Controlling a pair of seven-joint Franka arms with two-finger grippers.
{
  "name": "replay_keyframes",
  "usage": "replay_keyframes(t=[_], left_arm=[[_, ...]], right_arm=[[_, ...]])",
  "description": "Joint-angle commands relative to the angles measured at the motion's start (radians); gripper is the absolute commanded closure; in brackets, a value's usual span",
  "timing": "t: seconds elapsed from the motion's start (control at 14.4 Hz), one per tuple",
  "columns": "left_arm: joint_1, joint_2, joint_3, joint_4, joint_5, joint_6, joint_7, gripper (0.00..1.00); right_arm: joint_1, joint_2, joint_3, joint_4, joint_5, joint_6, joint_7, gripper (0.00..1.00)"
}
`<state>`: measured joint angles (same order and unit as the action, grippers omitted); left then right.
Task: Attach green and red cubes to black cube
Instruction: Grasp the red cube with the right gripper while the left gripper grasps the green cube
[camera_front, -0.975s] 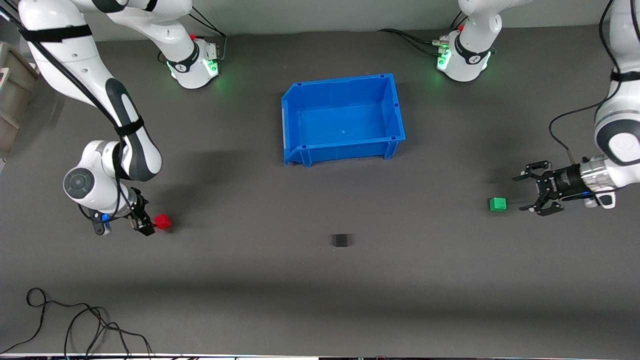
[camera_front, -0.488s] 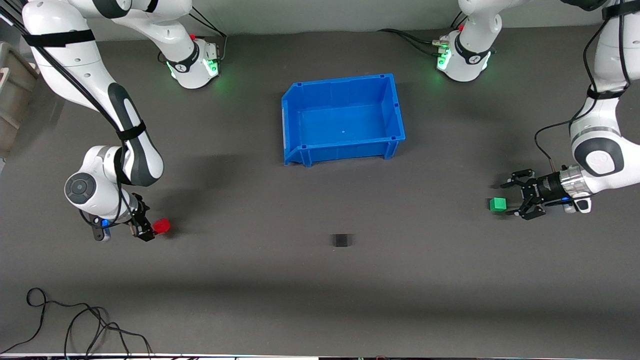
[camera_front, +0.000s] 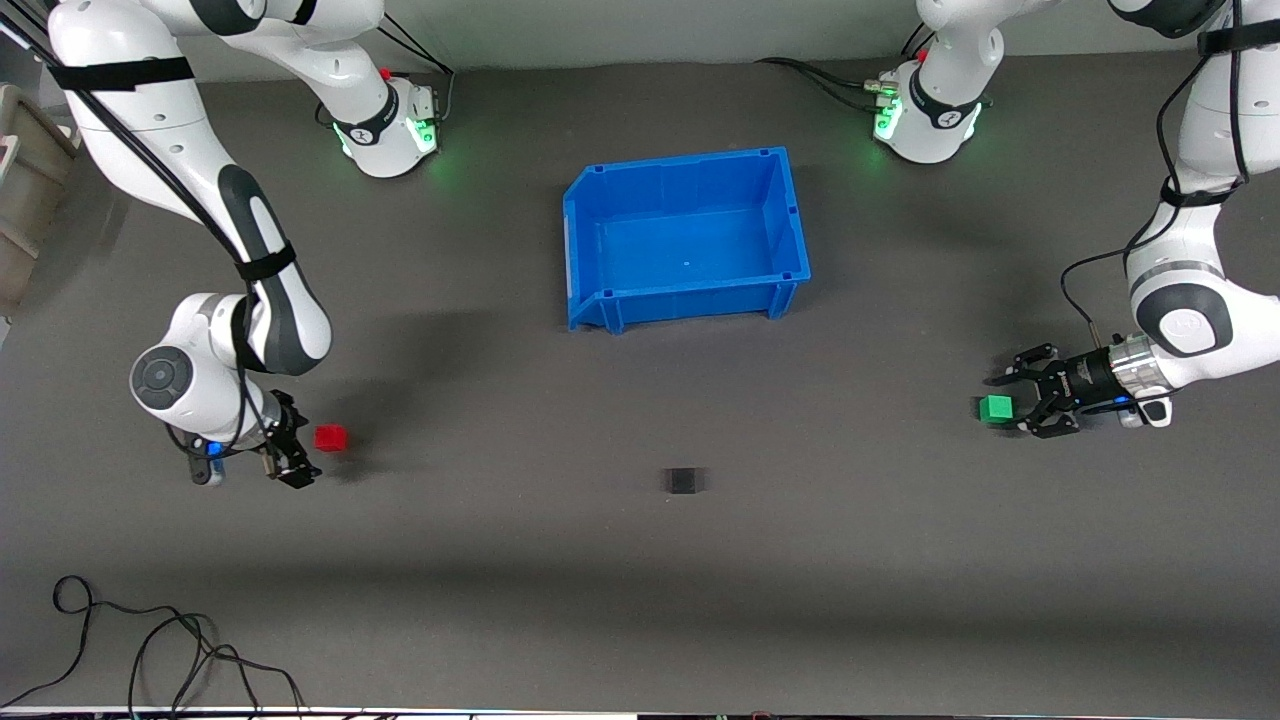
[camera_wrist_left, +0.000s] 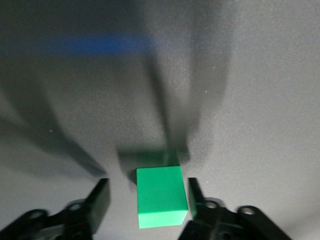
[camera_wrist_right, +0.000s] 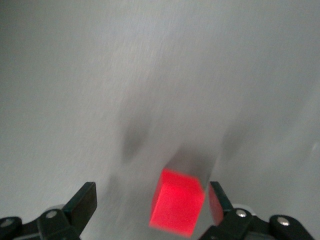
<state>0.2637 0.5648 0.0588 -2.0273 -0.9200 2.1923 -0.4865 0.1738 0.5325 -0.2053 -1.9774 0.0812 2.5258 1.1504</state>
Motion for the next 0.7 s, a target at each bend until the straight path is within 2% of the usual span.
replay_keyframes(t=[0.0,0.28,0.63], left_arm=[[-0.011,0.001,0.003,0.005,-0.023,0.009,0.02,0.81],[-0.024,-0.042,0.003,0.036,-0.008,-0.049,-0.094,0.81],[-0.177,-0.1,0.004,0.068,-0.007,-0.034,-0.381,0.81]], right_arm=[[0.049,0.015,-0.005,0.005,0.034,0.008,0.087,0.01],[0.05,0.011,-0.011,-0.004,0.017,0.002,0.072,0.01],[0.049,0.0,-0.016,-0.008,0.012,-0.019,0.072,0.01]])
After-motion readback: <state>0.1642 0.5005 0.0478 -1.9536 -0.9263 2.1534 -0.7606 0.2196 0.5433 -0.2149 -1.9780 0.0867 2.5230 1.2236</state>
